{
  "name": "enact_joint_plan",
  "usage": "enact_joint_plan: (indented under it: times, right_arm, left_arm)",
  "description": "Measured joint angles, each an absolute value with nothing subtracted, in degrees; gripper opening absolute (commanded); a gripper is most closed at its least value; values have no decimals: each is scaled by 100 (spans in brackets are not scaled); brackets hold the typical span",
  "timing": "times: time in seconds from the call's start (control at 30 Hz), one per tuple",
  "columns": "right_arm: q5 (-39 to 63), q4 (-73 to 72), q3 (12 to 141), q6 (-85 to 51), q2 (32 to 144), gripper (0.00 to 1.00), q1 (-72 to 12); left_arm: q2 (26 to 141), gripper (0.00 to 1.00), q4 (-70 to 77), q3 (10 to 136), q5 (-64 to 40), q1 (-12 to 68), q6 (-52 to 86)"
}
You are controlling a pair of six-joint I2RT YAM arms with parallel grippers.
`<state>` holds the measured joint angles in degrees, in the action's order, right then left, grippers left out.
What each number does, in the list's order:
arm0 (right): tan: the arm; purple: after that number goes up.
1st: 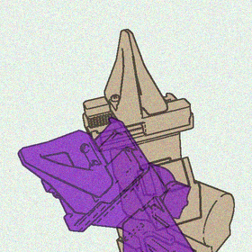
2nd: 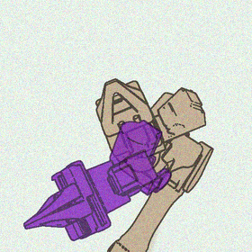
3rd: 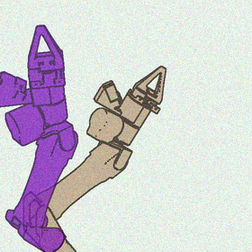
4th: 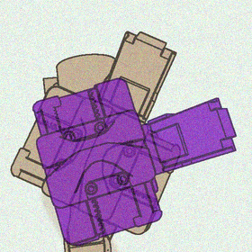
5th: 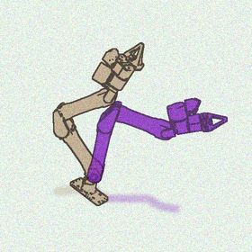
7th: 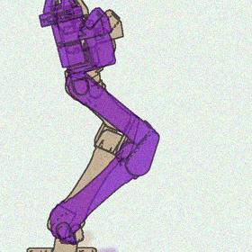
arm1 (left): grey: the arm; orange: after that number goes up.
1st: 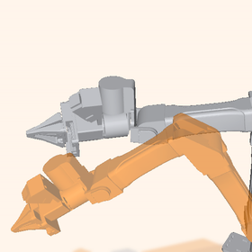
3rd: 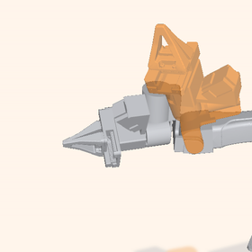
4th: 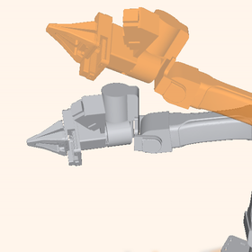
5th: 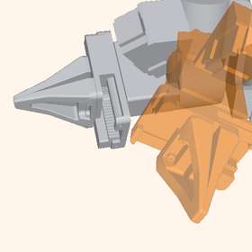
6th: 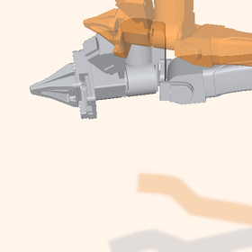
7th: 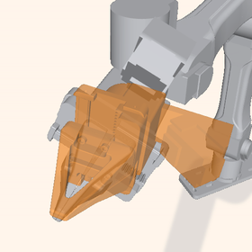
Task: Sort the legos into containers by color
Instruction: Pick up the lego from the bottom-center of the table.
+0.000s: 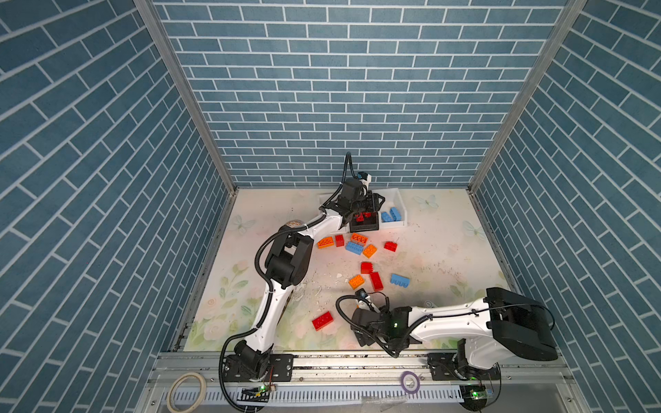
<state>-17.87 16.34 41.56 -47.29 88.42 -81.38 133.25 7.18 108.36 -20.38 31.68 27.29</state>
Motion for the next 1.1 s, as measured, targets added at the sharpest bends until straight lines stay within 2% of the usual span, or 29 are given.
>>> enact_joint_plan:
  times: [0.3, 0.43, 0.77, 1.1]
  right_arm:
    - [-1831, 1640, 4274, -4851, 8976, 59, -8090]
    - [-1828, 1741, 4228, -4866, 8871, 52, -8016]
    - [-1590, 1863, 3599, -4729, 7244, 49, -6958]
    - [-642, 1551, 3465, -3883, 6189, 49, -4958]
  left_arm:
    - [12632, 56, 757, 9745, -1695, 3168, 2401]
    - [12359, 56, 786, 9295, -1610, 3155, 2303]
    - [11504, 56, 926, 8176, -1667, 2934, 2082]
    - [10444, 56, 701, 7030, -1363, 2912, 1726]
